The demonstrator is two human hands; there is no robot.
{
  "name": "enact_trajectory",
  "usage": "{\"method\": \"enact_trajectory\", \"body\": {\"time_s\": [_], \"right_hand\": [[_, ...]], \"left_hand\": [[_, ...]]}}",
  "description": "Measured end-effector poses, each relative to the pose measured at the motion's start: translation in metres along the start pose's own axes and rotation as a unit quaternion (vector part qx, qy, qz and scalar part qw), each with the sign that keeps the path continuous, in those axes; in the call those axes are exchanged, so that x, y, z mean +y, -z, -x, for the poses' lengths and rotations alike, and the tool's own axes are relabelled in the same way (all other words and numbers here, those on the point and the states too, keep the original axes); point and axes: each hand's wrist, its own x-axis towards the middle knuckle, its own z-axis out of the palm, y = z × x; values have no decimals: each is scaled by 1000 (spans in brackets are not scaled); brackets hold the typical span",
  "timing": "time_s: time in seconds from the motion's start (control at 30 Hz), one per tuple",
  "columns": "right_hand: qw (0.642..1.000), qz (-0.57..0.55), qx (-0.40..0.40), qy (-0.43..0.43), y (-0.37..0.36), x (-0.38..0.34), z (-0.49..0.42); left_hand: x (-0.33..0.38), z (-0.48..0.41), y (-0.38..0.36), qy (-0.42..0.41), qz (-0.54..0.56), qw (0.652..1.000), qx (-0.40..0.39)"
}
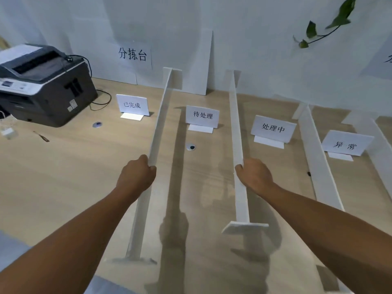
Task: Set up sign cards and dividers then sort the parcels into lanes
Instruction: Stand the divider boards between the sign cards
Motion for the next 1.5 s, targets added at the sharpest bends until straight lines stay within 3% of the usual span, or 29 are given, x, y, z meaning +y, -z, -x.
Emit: {"method": "enact_trajectory", "body": {"time_s": [0.57, 0.87, 1.07, 1.2, 1.37, 1.5], "right_hand": [[991, 55, -22, -116, -87, -55, -18], [983, 89, -36, -159, -133, -52, -28], [983, 61, -59, -161, -113, -49, -13], [988, 67, -15, -140, -54, -46, 1], [978, 133, 54, -154, 60, -8, 36], [959, 156, 129, -198, 135, 47, 94]], "left_hand": [[-59, -164, -57, -76, 41, 991, -102], [-80, -171, -107, -74, 45, 990, -114], [-68, -169, -90, -58, 9, 991, -119], [-10, -169, -50, -177, -62, 980, -73], [116, -136, -1, -368, -6, 925, -95], [215, -71, 14, -452, 28, 883, -126]]}}
